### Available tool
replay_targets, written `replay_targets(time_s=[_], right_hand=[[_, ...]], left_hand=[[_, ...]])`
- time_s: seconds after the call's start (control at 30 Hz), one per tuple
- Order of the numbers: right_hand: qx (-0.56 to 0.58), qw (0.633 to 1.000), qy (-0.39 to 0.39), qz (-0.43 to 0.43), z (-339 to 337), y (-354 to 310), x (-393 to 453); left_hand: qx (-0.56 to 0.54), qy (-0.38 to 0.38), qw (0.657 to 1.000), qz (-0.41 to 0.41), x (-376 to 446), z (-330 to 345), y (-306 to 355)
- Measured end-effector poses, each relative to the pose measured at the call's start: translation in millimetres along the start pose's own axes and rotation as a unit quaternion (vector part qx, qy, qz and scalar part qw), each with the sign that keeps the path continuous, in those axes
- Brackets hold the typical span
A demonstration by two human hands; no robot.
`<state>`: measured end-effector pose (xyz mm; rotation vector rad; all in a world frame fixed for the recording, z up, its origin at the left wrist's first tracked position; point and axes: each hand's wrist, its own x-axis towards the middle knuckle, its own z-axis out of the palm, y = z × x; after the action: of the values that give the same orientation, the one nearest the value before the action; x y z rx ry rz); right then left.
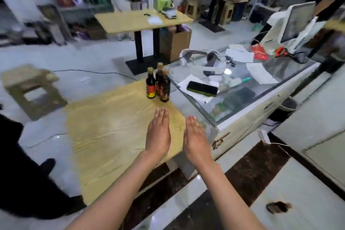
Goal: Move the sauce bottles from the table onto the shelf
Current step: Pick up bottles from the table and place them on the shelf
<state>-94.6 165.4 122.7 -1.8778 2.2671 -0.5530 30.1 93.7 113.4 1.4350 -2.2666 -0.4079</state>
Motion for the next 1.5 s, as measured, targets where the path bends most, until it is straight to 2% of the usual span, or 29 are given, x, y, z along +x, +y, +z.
replay_targets(time_s=[0.13,0.3,0.6,0.73,0.83,0.9,0.97,1.07,1.2,1.4,1.5], right_hand=[[0.019,0.999,-0.042,-0.024,41,-53,63],[0.056,0.997,-0.046,-0.001,67,-70,121],[0.198,0.976,-0.042,0.075,82,-36,204],[0.265,0.954,-0.044,0.131,97,-7,253],[0.318,0.932,-0.033,0.173,108,11,295],[0.344,0.919,-0.009,0.194,113,22,324],[0.371,0.907,0.013,0.202,119,28,347],[0.4,0.891,0.015,0.215,129,30,373],[0.396,0.9,-0.01,0.183,146,33,383],[0.383,0.899,-0.002,0.213,158,42,398],[0.367,0.911,0.008,0.188,159,44,400]], left_hand=[[-0.021,0.005,0.998,-0.064,31,-16,-77],[-0.069,-0.028,0.994,-0.082,72,-20,-118],[-0.227,-0.027,0.961,-0.154,155,8,-125],[-0.237,-0.036,0.952,-0.191,220,36,-129],[-0.226,-0.037,0.941,-0.248,281,48,-136],[-0.24,-0.038,0.922,-0.302,318,54,-139],[-0.265,-0.032,0.901,-0.341,343,62,-142],[-0.314,-0.021,0.885,-0.344,363,79,-145],[-0.347,0.043,0.862,-0.366,378,98,-152],[-0.299,0.036,0.899,-0.318,376,99,-159],[-0.278,0.045,0.906,-0.316,367,99,-153]])
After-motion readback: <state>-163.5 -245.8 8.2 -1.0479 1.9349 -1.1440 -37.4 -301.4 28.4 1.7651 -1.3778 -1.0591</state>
